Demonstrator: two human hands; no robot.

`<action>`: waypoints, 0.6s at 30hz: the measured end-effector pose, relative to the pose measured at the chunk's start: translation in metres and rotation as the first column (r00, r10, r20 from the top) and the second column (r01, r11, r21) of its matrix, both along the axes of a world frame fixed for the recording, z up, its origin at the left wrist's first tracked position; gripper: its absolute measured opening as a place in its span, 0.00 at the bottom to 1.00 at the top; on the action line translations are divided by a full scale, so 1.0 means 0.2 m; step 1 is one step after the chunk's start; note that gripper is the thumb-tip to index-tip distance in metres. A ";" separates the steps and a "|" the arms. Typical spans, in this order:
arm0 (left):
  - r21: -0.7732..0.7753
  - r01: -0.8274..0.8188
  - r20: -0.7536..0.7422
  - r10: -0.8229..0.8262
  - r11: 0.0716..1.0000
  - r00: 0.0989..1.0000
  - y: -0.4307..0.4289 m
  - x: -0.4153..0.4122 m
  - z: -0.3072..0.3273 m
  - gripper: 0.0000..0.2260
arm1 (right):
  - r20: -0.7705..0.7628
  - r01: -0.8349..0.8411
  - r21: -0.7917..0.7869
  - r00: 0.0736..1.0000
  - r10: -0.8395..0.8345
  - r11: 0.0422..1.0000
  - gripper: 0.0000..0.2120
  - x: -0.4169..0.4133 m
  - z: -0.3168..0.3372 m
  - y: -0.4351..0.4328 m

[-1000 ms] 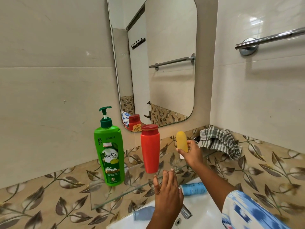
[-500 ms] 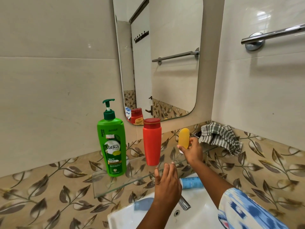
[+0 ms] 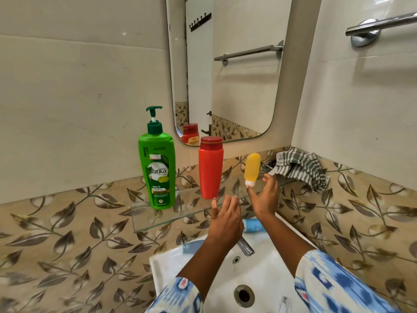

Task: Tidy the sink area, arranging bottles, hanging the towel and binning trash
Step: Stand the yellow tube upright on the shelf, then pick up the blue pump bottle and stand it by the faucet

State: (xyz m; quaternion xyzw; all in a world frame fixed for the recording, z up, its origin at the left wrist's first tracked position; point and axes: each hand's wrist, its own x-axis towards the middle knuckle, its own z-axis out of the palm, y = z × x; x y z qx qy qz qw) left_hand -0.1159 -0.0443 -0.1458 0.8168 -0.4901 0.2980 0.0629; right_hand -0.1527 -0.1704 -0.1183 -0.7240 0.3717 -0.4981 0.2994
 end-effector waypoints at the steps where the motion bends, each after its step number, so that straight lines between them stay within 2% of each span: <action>1: 0.022 -0.002 -0.011 0.003 1.000 1.000 0.00 0.00 0.00 0.27 | 0.022 0.020 -0.014 1.000 -0.020 1.000 0.26 0.00 -0.03 0.03; 5: 0.035 -0.029 -0.037 0.030 0.999 0.999 0.08 0.02 -0.08 0.33 | 0.118 0.067 -0.048 0.991 -0.061 0.997 0.12 -0.01 -0.19 0.12; 8: 0.035 -0.008 -0.013 0.008 0.999 1.000 0.20 0.03 -0.20 0.32 | 0.083 -0.020 -0.037 0.996 0.023 0.999 0.04 0.00 -0.32 0.18; 10: 0.098 0.006 -0.050 -0.001 0.995 0.999 0.29 0.05 -0.28 0.33 | -0.012 -0.132 0.015 0.991 0.132 0.991 0.03 0.00 -0.41 0.23; 13: 0.196 -0.053 -0.142 0.081 0.979 0.986 0.42 0.09 -0.37 0.33 | -0.181 -0.252 0.088 0.947 0.264 0.964 0.06 0.03 -0.53 0.33; 16: 0.274 -0.134 -0.216 0.197 0.952 0.956 0.52 0.14 -0.42 0.34 | -0.361 -0.361 -0.026 0.873 0.328 0.932 0.08 0.08 -0.61 0.40; 18: 0.294 -0.179 -0.223 0.250 0.939 0.942 0.55 0.18 -0.45 0.35 | -0.525 -0.445 -0.027 0.768 0.366 0.895 0.10 0.15 -0.65 0.43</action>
